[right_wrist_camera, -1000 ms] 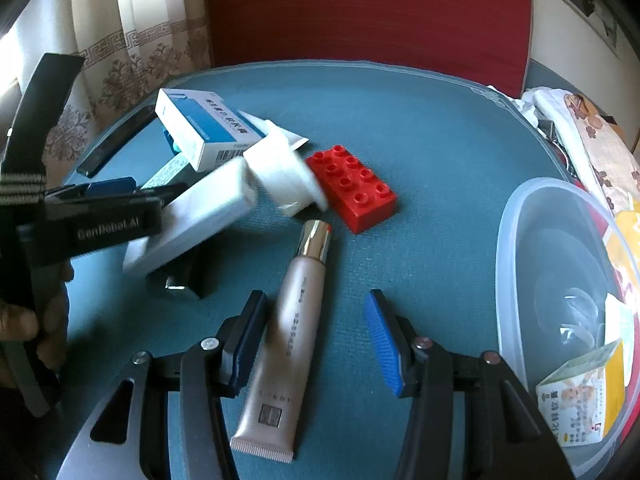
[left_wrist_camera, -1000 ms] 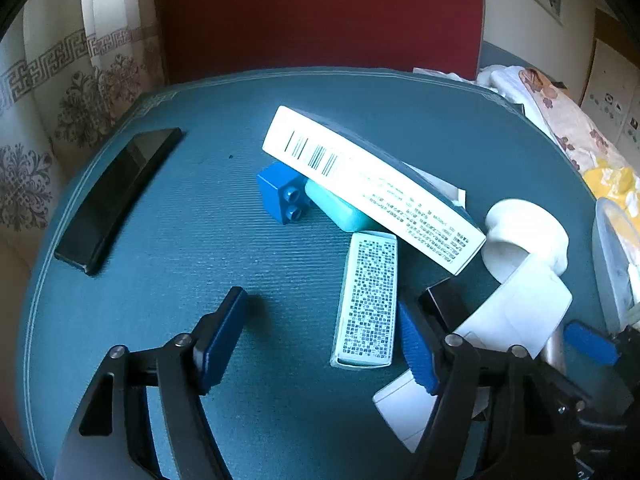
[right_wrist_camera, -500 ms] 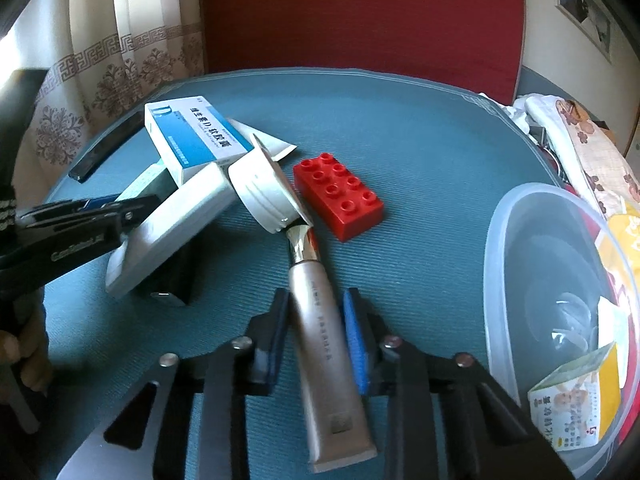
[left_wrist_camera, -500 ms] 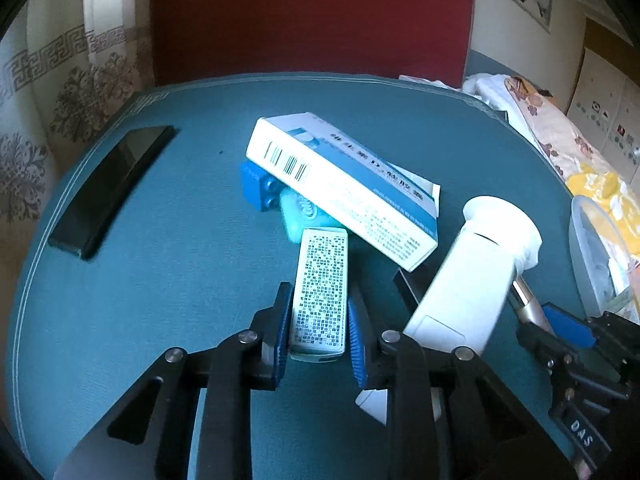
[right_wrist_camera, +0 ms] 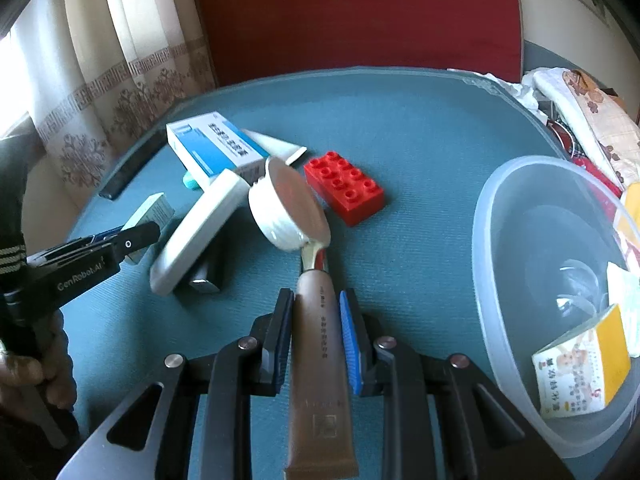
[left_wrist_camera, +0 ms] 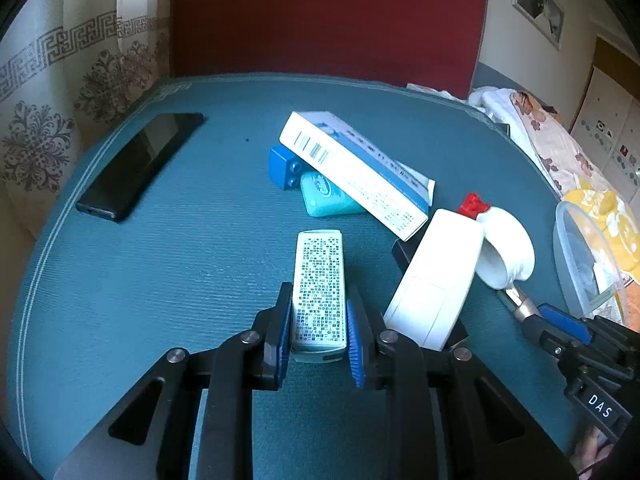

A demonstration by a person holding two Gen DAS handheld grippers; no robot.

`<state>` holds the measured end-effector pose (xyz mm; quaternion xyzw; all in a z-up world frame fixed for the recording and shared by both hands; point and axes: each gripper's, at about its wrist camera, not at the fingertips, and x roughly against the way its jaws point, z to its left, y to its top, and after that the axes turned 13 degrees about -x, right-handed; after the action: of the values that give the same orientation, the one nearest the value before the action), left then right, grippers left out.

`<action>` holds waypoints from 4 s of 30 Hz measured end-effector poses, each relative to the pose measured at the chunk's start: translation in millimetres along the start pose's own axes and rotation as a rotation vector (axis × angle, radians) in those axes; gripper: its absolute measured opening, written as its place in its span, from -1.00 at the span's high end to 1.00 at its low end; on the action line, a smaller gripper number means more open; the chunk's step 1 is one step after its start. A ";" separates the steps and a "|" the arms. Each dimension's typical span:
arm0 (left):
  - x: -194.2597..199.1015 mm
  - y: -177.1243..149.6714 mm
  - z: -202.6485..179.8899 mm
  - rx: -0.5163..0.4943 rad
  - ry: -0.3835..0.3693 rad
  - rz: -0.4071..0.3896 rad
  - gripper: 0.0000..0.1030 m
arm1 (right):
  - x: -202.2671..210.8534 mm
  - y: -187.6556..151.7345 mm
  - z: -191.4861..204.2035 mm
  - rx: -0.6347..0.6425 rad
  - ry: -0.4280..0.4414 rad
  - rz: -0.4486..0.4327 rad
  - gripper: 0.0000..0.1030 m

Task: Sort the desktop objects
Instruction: 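Carry the tube and dotted box over the clear bowl and release both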

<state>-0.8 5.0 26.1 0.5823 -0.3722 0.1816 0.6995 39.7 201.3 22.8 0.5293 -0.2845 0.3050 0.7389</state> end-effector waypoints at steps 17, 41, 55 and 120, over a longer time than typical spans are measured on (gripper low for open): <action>18.0 -5.4 -9.7 -0.022 0.009 -0.004 0.50 | 7.2 -8.2 -15.8 -0.068 0.067 0.047 0.53; 37.1 1.5 -28.0 -0.062 -0.003 -0.040 0.50 | 24.5 -17.9 -16.1 -0.009 0.088 0.019 0.53; 49.5 23.5 -80.8 -0.155 -0.035 -0.073 0.50 | 79.4 -0.1 -69.2 -0.100 0.092 -0.113 0.53; 2.9 81.4 -249.3 -0.386 -0.270 -0.097 -0.36 | 97.1 30.1 -217.5 -0.361 -0.090 -0.235 0.02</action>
<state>22.3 262.2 72.5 0.4742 -0.4615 -0.0062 0.7497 101.6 431.4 52.8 0.4307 -0.3035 0.1371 0.8388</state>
